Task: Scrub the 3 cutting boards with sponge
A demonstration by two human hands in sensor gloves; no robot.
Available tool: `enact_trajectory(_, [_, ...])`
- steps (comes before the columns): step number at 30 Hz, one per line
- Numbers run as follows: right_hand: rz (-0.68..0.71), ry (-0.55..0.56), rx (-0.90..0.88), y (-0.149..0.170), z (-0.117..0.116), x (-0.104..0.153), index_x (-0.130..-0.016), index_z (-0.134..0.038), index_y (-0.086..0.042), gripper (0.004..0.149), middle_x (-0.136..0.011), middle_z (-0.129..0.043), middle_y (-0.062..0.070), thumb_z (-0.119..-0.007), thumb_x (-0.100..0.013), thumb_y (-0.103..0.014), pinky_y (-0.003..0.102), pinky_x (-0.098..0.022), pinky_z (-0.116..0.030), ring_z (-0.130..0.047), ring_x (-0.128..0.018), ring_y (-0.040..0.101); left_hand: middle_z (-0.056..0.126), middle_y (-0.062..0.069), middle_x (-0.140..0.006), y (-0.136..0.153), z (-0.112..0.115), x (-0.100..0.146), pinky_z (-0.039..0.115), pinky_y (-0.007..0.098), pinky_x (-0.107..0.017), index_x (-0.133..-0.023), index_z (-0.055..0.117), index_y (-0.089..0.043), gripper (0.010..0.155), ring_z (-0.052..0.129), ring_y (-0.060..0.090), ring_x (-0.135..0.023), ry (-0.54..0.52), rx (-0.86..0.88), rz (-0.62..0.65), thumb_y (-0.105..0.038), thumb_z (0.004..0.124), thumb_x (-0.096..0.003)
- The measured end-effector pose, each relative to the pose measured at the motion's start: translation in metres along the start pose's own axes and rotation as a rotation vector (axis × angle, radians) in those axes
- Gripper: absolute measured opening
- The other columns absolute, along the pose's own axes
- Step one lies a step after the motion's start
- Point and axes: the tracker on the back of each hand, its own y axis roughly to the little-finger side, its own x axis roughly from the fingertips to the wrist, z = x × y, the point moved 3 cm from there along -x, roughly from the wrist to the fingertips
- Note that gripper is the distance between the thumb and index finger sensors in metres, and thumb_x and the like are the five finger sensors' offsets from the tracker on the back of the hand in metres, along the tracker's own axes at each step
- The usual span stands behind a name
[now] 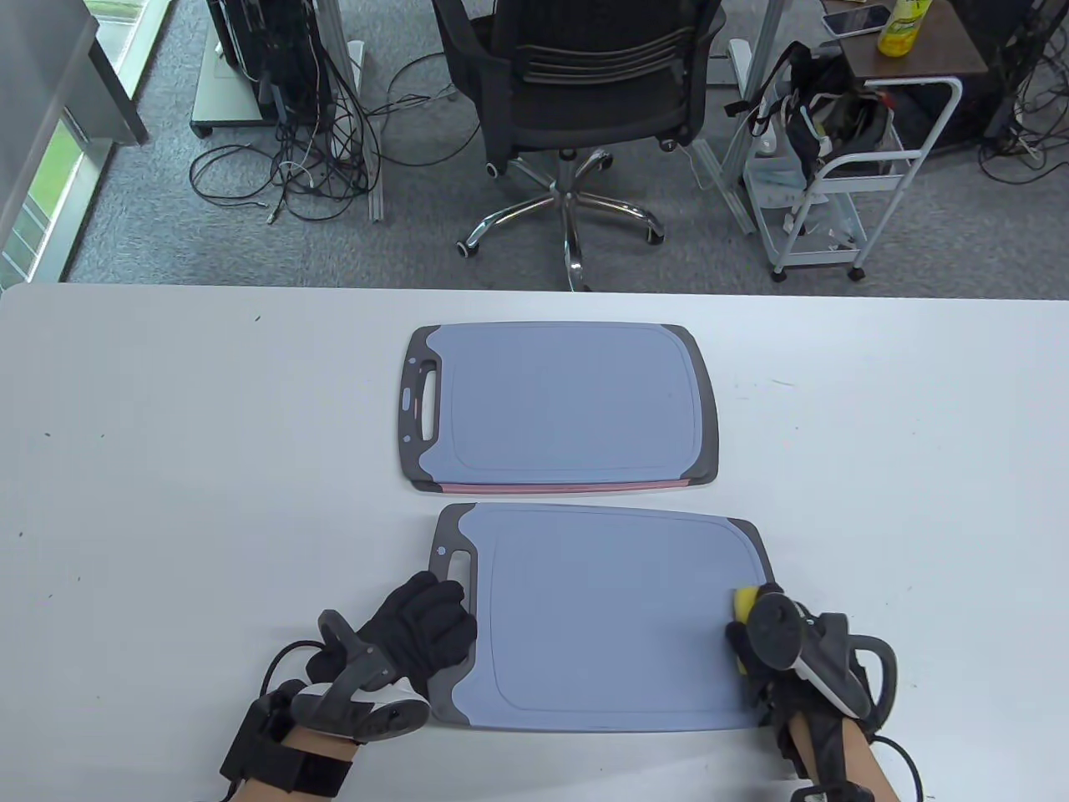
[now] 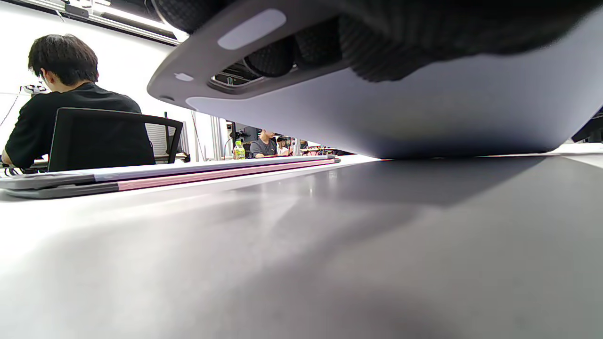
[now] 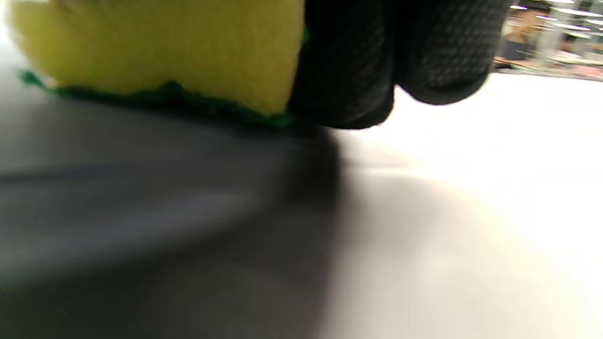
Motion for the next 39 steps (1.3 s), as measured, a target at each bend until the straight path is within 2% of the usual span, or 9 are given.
enact_trajectory(6, [0.529,0.073,0.002,-0.181,0.024,0.026,-0.1,-0.062,-0.01,0.072,-0.072,-0.082,0.012,-0.07,-0.045,-0.055,0.045,-0.046,-0.079,-0.091,-0.047,0.018,0.075,-0.007,-0.094,0.001,0.0,0.0,0.061,0.053,-0.077,-0.093,0.062,-0.03,0.042,0.073,0.023,-0.101,-0.007,0.01,0.009,-0.04,0.082,-0.0571])
enact_trajectory(10, [0.712,0.12,0.07,-0.24,0.032,0.048,-0.1,-0.062,-0.01,0.073,-0.072,-0.083,0.01,-0.069,-0.044,-0.056,0.044,-0.046,-0.08,-0.091,-0.047,0.018,0.075,-0.007,-0.094,0.0,0.0,0.001,0.061,0.052,-0.077,-0.092,0.063,-0.03,0.042,0.074,0.022,-0.101,-0.01,0.002,0.009,-0.04,0.082,-0.0568])
enact_trajectory(15, [0.542,0.09,0.035,-0.185,0.023,0.031,-0.102,-0.061,-0.015,0.071,-0.074,-0.082,0.009,-0.068,-0.044,-0.057,0.045,-0.046,-0.079,-0.091,-0.048,0.018,0.075,-0.008,-0.094,0.002,0.001,0.0,0.06,0.052,-0.077,-0.093,0.062,-0.031,0.042,0.073,0.022,-0.102,-0.002,0.017,0.002,-0.04,0.082,-0.057])
enact_trajectory(21, [0.045,0.024,-0.013,-0.01,-0.002,0.007,-0.101,-0.061,-0.014,0.071,-0.073,-0.082,0.011,-0.07,-0.044,-0.056,0.046,-0.046,-0.079,-0.091,-0.047,0.02,0.074,-0.008,-0.094,0.002,0.001,0.0,0.06,0.052,-0.077,-0.093,0.062,-0.031,0.042,0.073,0.022,-0.102,0.0,0.011,0.0,-0.04,0.081,-0.0568])
enact_trajectory(23, [-0.094,-0.022,0.004,0.031,-0.007,0.004,-0.101,-0.061,-0.012,0.071,-0.074,-0.082,0.011,-0.069,-0.045,-0.054,0.046,-0.045,-0.078,-0.092,-0.047,0.021,0.074,-0.007,-0.094,0.003,0.001,0.0,0.06,0.052,-0.077,-0.093,0.061,-0.031,0.043,0.072,0.022,-0.102,0.001,0.015,-0.001,-0.04,0.081,-0.057])
enact_trajectory(25, [-0.094,-0.043,-0.042,0.04,-0.008,0.003,-0.101,-0.06,-0.012,0.071,-0.075,-0.081,0.012,-0.07,-0.045,-0.055,0.046,-0.046,-0.078,-0.091,-0.048,0.021,0.074,-0.007,-0.094,0.003,0.001,0.0,0.06,0.052,-0.077,-0.094,0.061,-0.031,0.043,0.072,0.022,-0.102,0.0,0.017,-0.001,-0.04,0.081,-0.0572])
enact_trajectory(27, [-0.058,-0.013,-0.024,0.02,-0.005,0.001,-0.1,-0.062,-0.008,0.072,-0.072,-0.083,0.014,-0.071,-0.045,-0.053,0.047,-0.045,-0.078,-0.092,-0.047,0.022,0.074,-0.007,-0.095,0.003,0.001,0.0,0.059,0.053,-0.077,-0.094,0.061,-0.031,0.043,0.072,0.022,-0.102,0.001,0.022,-0.002,-0.04,0.081,-0.0573])
enact_trajectory(35, [0.596,0.072,0.035,-0.199,0.025,0.028,-0.101,-0.06,-0.01,0.073,-0.073,-0.081,0.012,-0.069,-0.045,-0.055,0.045,-0.047,-0.079,-0.091,-0.048,0.019,0.075,-0.007,-0.094,0.002,0.001,0.0,0.06,0.052,-0.077,-0.093,0.062,-0.031,0.042,0.073,0.023,-0.102,-0.001,0.012,0.002,-0.04,0.081,-0.057])
enact_trajectory(39, [0.701,0.113,0.092,-0.243,0.032,0.04,-0.1,-0.062,-0.009,0.073,-0.071,-0.083,0.011,-0.069,-0.044,-0.056,0.045,-0.046,-0.08,-0.092,-0.047,0.018,0.074,-0.007,-0.094,0.005,0.001,0.0,0.06,0.052,-0.077,-0.093,0.062,-0.03,0.041,0.072,0.023,-0.102,-0.002,0.033,-0.003,-0.039,0.082,-0.0574])
